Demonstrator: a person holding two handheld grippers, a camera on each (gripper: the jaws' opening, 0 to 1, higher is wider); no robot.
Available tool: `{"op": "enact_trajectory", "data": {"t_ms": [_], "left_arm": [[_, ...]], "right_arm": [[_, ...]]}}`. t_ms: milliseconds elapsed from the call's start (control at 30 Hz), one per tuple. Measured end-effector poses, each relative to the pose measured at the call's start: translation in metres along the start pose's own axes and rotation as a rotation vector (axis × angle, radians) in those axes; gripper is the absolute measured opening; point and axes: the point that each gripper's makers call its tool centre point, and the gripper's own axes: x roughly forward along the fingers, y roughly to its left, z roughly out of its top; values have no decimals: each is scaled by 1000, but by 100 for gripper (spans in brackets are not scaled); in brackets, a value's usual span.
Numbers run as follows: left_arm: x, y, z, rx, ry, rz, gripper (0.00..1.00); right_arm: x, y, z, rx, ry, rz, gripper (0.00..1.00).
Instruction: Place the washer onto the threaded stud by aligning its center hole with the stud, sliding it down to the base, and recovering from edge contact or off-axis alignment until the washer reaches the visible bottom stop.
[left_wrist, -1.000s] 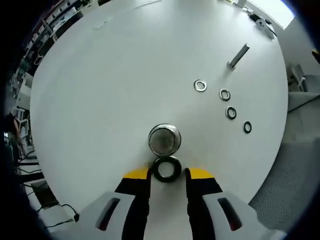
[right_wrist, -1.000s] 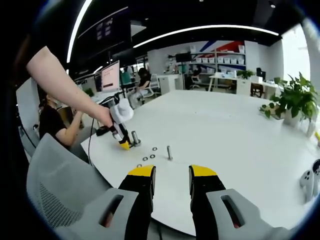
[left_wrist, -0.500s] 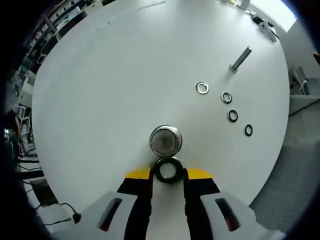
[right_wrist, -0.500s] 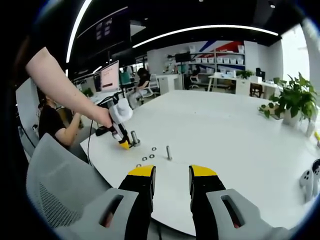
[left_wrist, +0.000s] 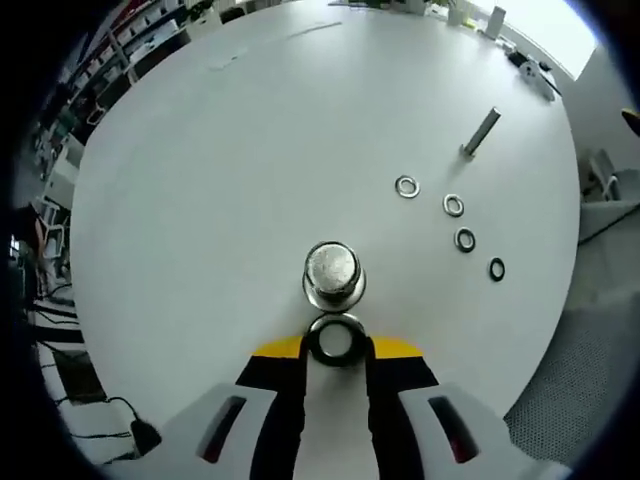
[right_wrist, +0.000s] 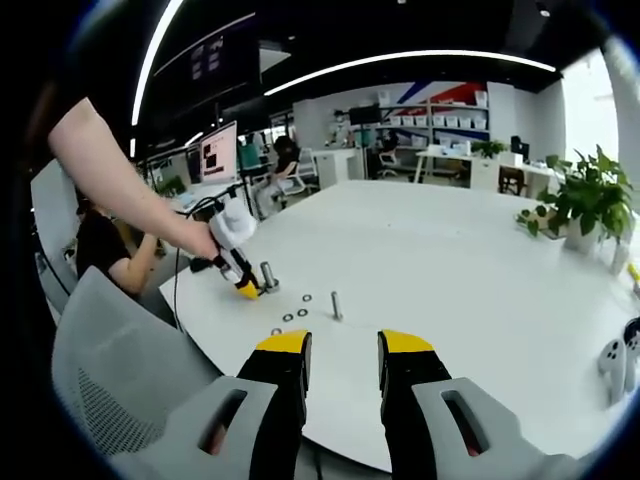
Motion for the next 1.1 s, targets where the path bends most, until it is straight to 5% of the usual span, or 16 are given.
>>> {"op": "enact_trajectory", "data": {"t_ms": [467, 1100], "left_arm": [[-4, -4, -5, -44, -20, -34, 20], [-24, -11, -4, 10, -66, -23, 20]], "right_arm": [[0, -1, 0, 2, -4, 0, 29], [1, 0, -1, 4, 3, 6, 29]]}}
